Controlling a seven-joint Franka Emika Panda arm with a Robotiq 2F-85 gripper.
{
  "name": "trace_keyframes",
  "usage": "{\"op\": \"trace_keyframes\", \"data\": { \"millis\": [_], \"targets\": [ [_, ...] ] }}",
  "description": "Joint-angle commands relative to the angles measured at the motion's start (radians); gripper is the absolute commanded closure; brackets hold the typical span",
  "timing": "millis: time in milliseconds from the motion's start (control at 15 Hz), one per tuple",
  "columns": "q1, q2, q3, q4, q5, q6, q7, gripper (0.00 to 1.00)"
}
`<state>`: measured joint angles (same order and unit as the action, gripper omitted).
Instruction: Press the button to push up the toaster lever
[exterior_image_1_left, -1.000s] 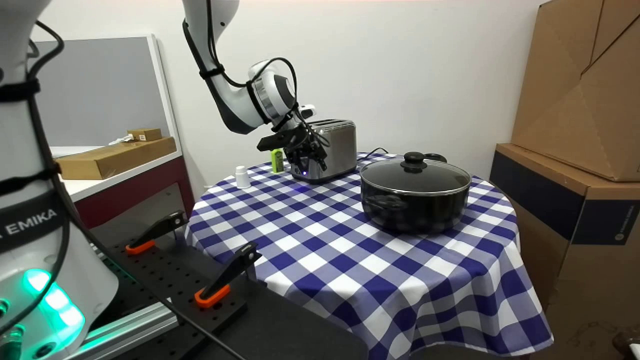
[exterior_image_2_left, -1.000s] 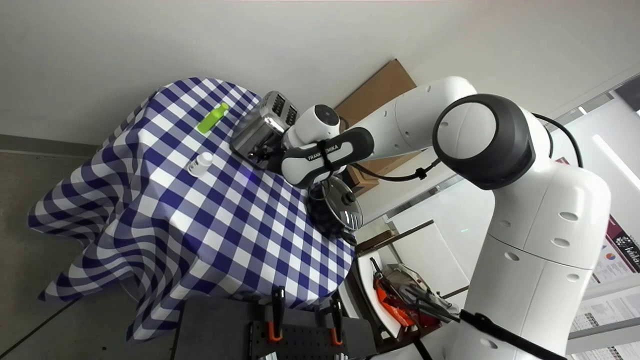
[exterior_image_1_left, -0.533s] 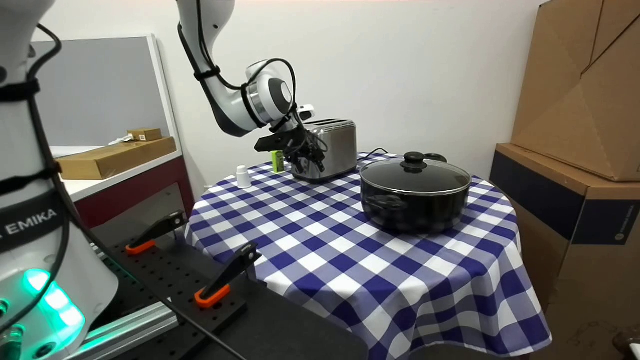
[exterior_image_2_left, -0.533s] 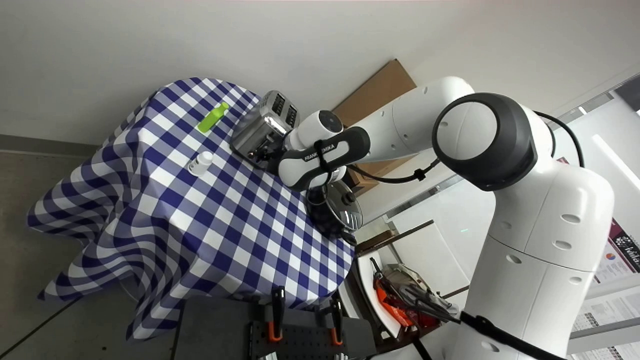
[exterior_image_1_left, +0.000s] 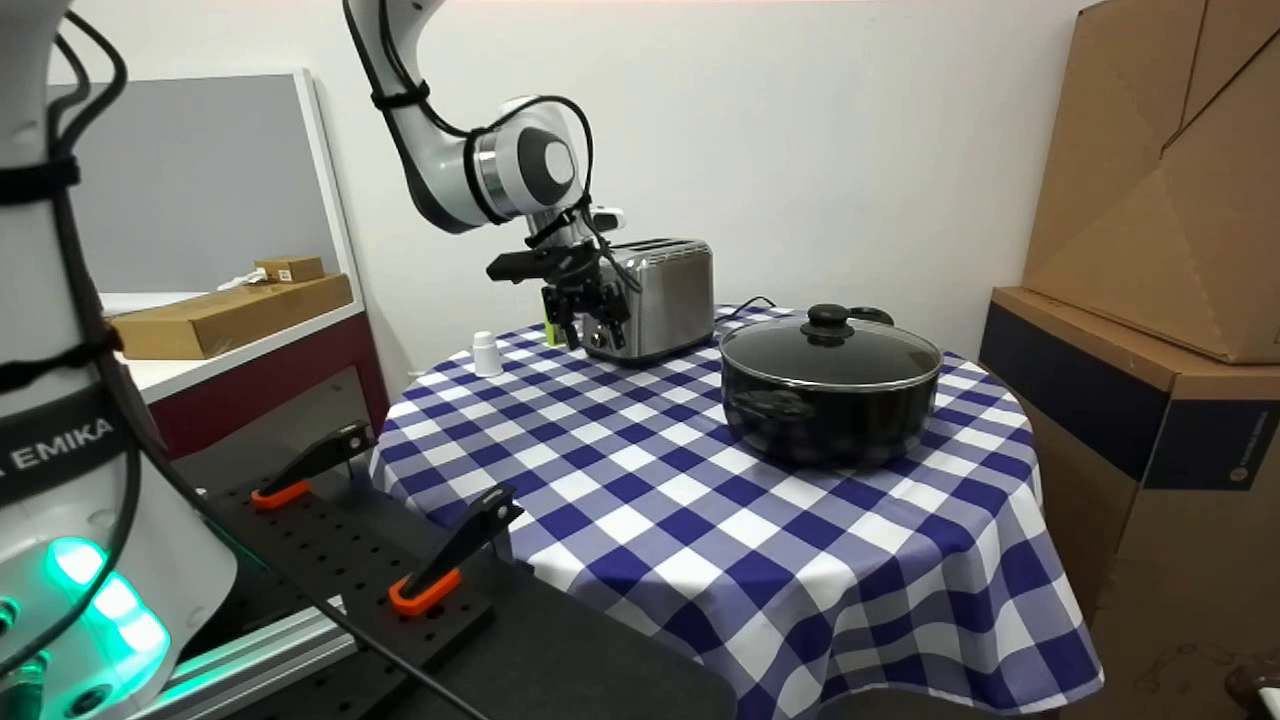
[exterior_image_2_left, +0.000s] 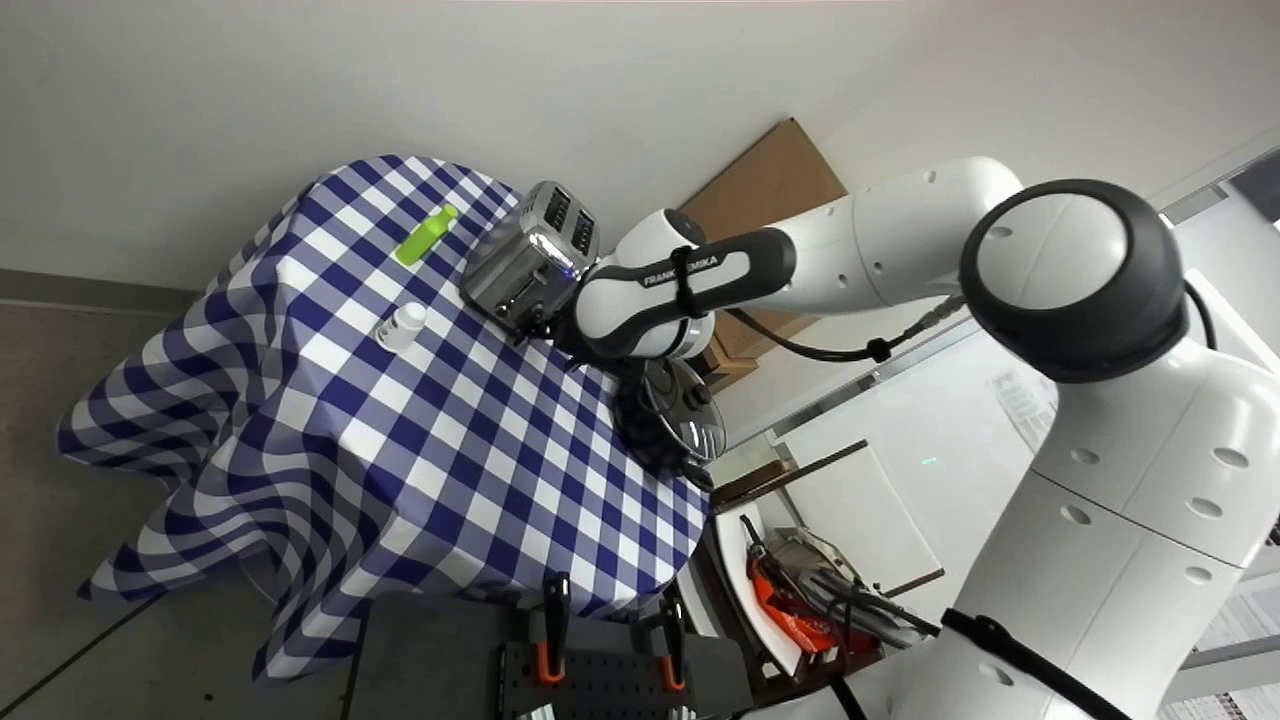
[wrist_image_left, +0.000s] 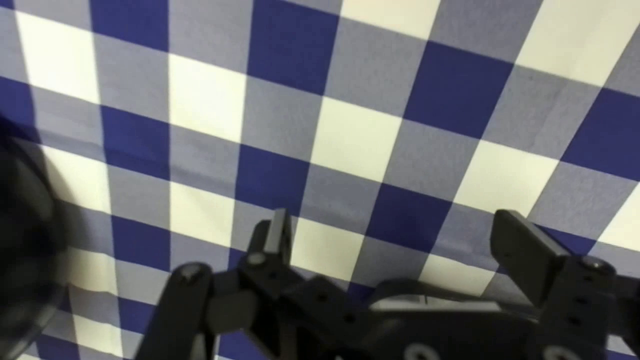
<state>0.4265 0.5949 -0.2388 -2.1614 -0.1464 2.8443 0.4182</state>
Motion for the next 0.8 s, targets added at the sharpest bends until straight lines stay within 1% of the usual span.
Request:
{"op": "trace_keyframes", "data": {
  "millis": [0,67,333,467,600,667,733],
  "targets": [
    [-0.033,-0.216,0.02,-0.101,-0.008,-0.217,-0.017,0.0],
    [-0.032,-0.274,0.018,-0.121,-0.028,-0.282,0.009,0.0],
    [-0.098,-0.495,0.112,-0.188,-0.046,-0.53,0.002,0.0],
    [-0.142,-0.62,0.16,-0.225,-0.058,-0.646,-0.005,0.0],
    [-0.193,-0.739,0.202,-0.258,-0.054,-0.734,-0.031,0.0],
    [-0.208,-0.602,0.229,-0.185,-0.042,-0.679,-0.008,0.0],
    [-0.226,-0.656,0.243,-0.203,-0.039,-0.712,-0.015,0.0]
  ]
}}
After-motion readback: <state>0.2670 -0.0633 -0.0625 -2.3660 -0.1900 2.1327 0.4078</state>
